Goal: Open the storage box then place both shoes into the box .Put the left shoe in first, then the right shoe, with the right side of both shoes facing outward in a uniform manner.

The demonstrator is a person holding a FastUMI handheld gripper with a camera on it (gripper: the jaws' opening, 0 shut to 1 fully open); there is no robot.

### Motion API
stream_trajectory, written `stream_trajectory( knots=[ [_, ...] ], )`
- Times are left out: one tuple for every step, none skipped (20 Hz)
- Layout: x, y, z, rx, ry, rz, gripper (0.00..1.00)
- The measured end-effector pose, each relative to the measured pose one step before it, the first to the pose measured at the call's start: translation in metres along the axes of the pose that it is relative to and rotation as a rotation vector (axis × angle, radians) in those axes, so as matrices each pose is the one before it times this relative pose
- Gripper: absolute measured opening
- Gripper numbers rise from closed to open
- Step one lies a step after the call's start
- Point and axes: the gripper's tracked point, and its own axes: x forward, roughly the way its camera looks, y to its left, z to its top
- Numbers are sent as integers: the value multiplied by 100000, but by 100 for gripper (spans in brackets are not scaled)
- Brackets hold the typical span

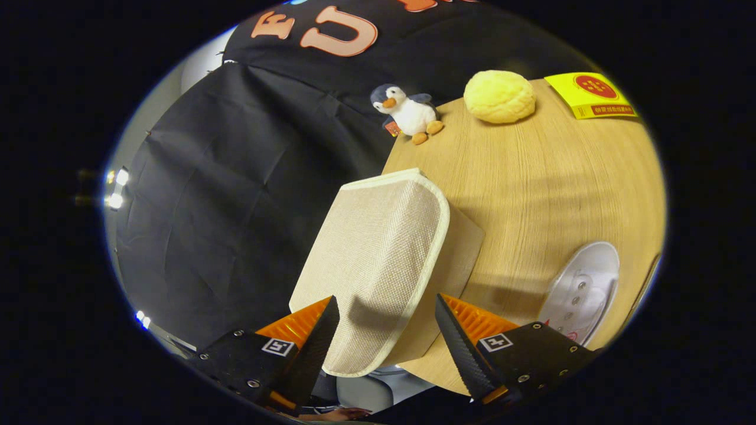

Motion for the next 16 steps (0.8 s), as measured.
stream_trajectory(
  knots=[
    [655,-100,-213,815,595,931,98],
    [553,86,-71,596,464,948,97],
    [432,205,199,1219,-8,1928,98],
    [122,384,-101,1839,-810,1823,98],
    [178,369,113,1817,-641,1834,98],
    [-71,268,108,1627,-332,1038,98],
    [-221,594,88,891,-119,1590,97],
    [-458,500,271,39,-1389,538,97],
    [-818,725,297,-999,-1589,1276,97],
    [-1070,725,267,-483,-1521,185,95],
    [-741,339,92,94,764,-1157,93],
    [-731,663,99,-668,266,-774,84],
    [-651,1065,643,-1924,-1757,829,79],
    [-396,1430,649,-2113,-1827,1785,72],
    [-204,1559,662,-1905,-1437,1882,68],
    [-139,1414,417,-2022,-1199,1453,59]
  ],
)
